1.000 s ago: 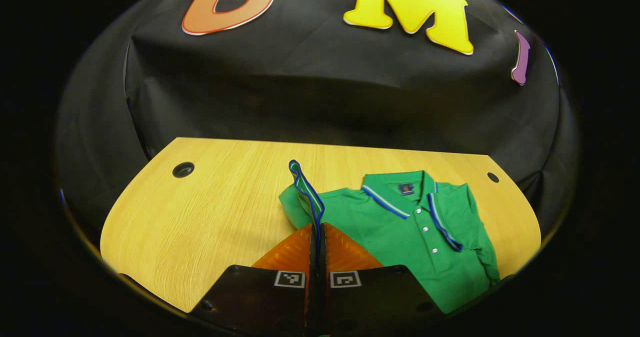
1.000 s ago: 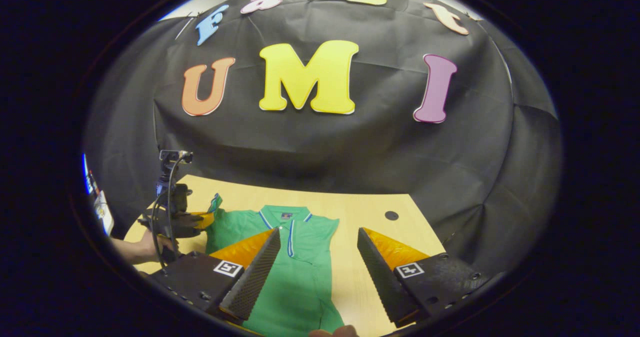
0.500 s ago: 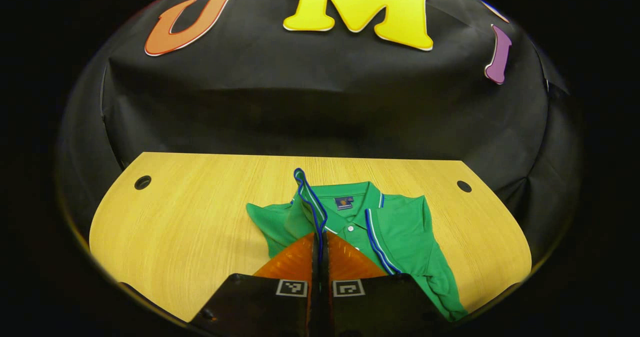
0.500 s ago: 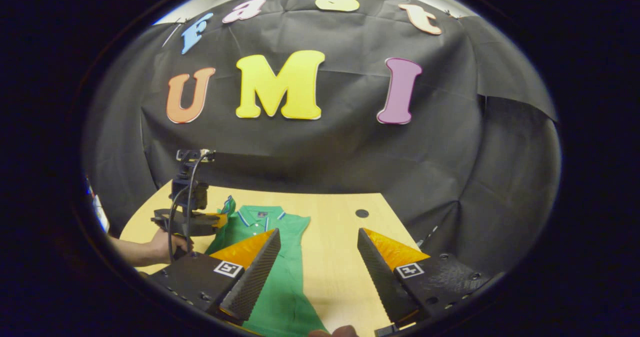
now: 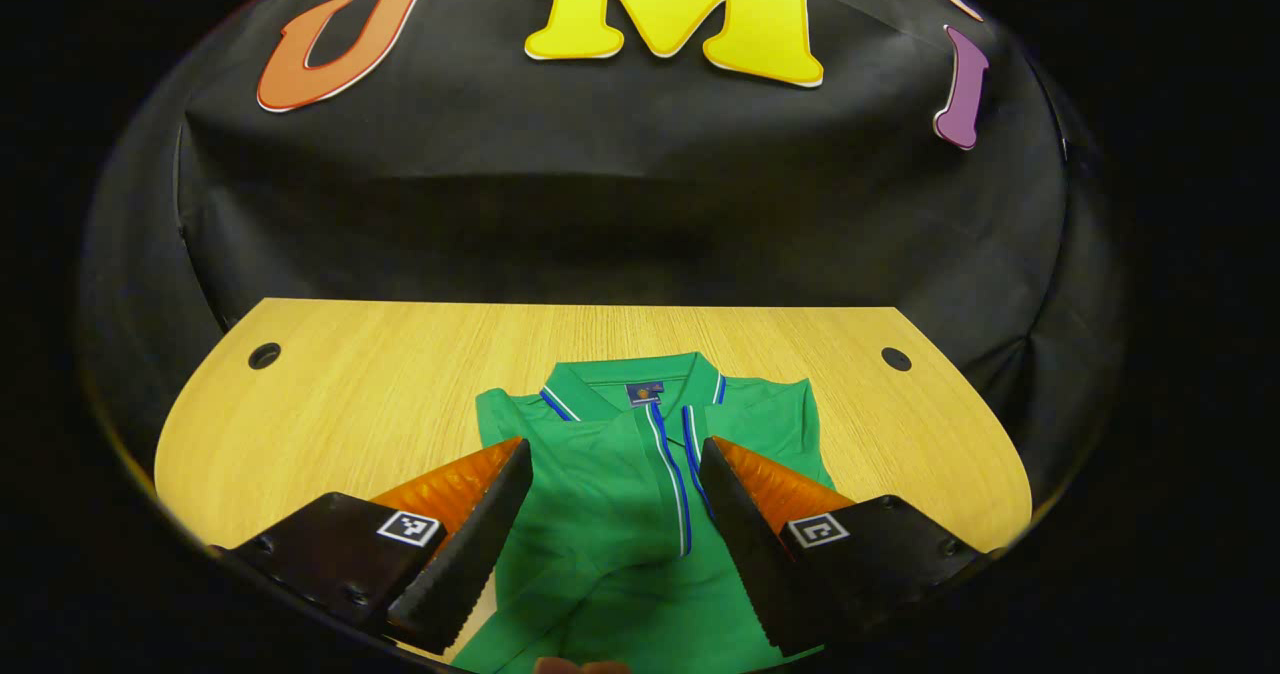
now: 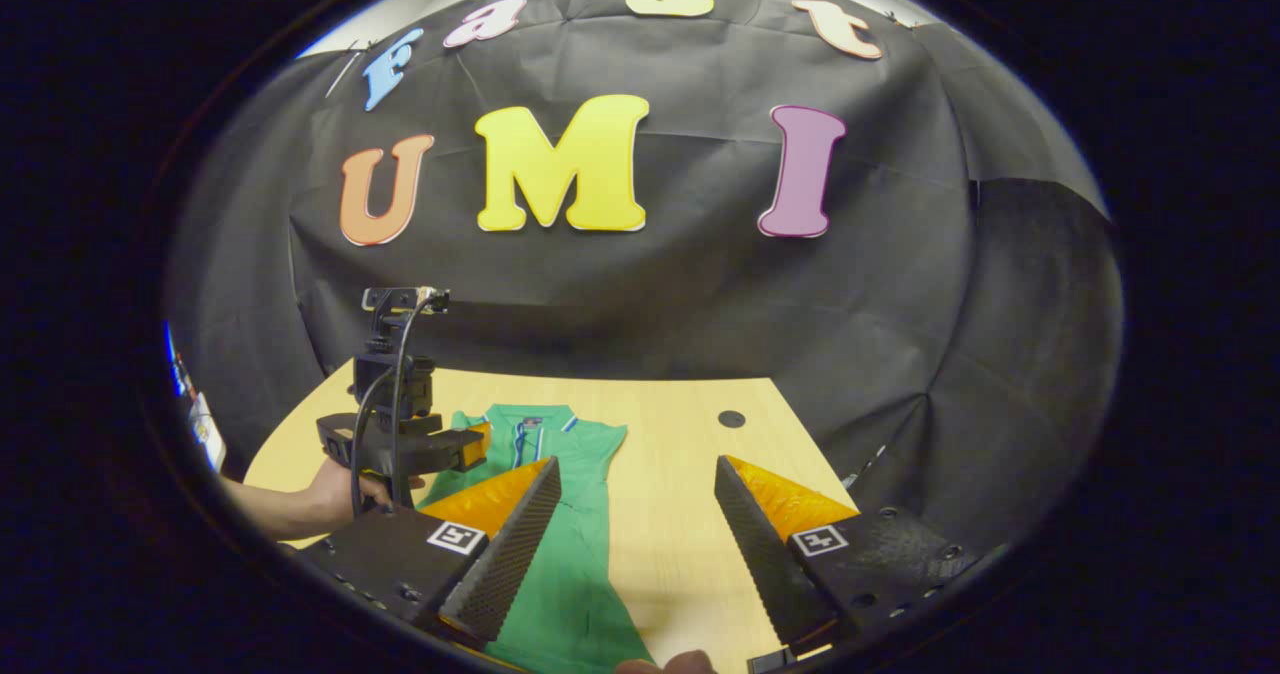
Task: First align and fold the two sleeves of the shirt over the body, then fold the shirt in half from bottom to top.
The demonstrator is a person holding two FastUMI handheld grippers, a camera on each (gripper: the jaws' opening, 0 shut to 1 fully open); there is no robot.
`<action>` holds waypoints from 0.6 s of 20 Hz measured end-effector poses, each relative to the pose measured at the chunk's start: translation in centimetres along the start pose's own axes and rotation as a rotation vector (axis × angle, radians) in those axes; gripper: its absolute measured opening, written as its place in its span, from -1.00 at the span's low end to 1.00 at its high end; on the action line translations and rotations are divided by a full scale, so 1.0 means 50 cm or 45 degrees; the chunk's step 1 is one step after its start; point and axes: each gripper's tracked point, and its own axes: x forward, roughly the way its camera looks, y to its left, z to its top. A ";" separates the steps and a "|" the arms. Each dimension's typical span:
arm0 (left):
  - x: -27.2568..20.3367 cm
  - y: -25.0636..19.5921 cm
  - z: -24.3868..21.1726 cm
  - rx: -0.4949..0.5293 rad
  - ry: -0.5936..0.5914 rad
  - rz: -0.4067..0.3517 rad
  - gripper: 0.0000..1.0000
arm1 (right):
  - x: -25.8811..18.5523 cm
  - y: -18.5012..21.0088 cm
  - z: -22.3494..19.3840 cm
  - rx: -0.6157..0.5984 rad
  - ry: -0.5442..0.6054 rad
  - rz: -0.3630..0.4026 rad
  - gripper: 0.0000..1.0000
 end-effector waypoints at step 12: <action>-0.318 0.041 0.066 -0.040 -0.213 0.049 1.00 | -0.068 0.073 -0.011 -0.068 -0.086 0.118 0.90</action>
